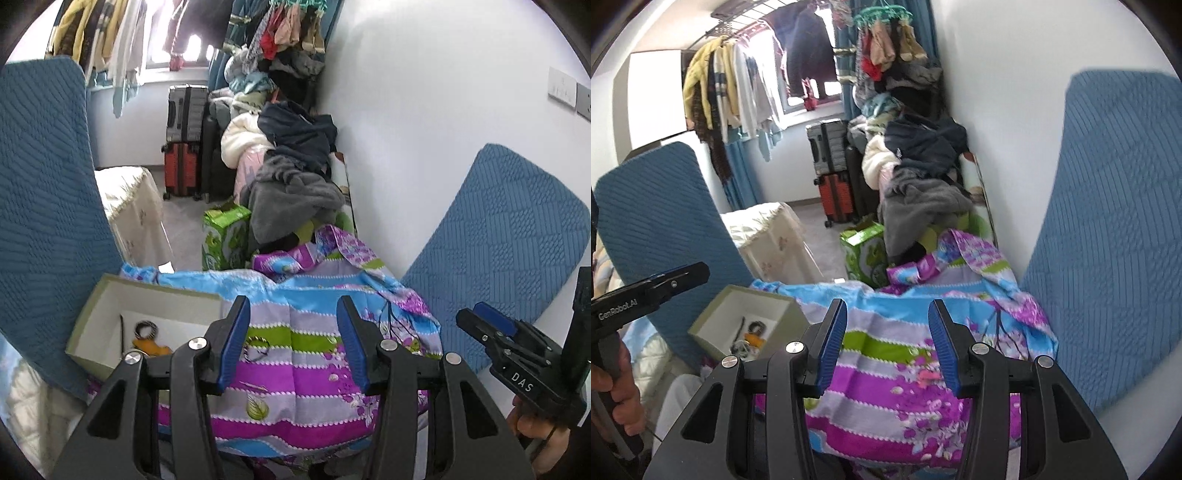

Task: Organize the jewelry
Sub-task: 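Move both tools back over the red beaded bracelet and pink tag, then grasp the red beaded bracelet with left tool while right tool grasps pink tag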

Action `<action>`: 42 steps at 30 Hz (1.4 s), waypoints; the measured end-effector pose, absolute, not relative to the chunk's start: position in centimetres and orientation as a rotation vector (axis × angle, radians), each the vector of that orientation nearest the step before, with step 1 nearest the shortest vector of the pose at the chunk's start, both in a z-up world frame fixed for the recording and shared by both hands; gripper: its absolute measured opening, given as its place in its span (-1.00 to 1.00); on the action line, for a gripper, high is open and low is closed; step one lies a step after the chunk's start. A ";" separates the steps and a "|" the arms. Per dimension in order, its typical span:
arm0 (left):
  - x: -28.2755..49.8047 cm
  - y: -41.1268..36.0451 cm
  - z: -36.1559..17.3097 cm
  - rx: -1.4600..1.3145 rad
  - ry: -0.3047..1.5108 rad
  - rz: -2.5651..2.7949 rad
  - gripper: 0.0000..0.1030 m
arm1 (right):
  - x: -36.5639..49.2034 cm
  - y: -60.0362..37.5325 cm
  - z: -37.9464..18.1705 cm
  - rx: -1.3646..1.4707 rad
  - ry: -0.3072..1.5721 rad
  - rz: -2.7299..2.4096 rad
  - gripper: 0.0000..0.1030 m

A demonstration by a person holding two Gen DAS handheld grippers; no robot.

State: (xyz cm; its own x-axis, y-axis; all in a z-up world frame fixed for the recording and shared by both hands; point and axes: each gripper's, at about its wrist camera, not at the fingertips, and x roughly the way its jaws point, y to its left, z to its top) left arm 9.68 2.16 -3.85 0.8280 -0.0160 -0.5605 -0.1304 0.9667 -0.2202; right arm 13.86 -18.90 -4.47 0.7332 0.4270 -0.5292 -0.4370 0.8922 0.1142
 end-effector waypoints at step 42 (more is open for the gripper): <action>20.8 -1.5 -21.7 -0.235 0.857 0.078 -0.09 | 23.9 -19.4 -23.2 -0.026 0.857 0.446 -0.14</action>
State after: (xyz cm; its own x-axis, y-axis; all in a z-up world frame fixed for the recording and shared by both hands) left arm 20.75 -1.45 -21.69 0.6537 -0.0261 -0.7563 -0.1626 0.9712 -0.1740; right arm 23.95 -19.37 -23.25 0.5681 0.3697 -0.7353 -0.3903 0.9076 0.1547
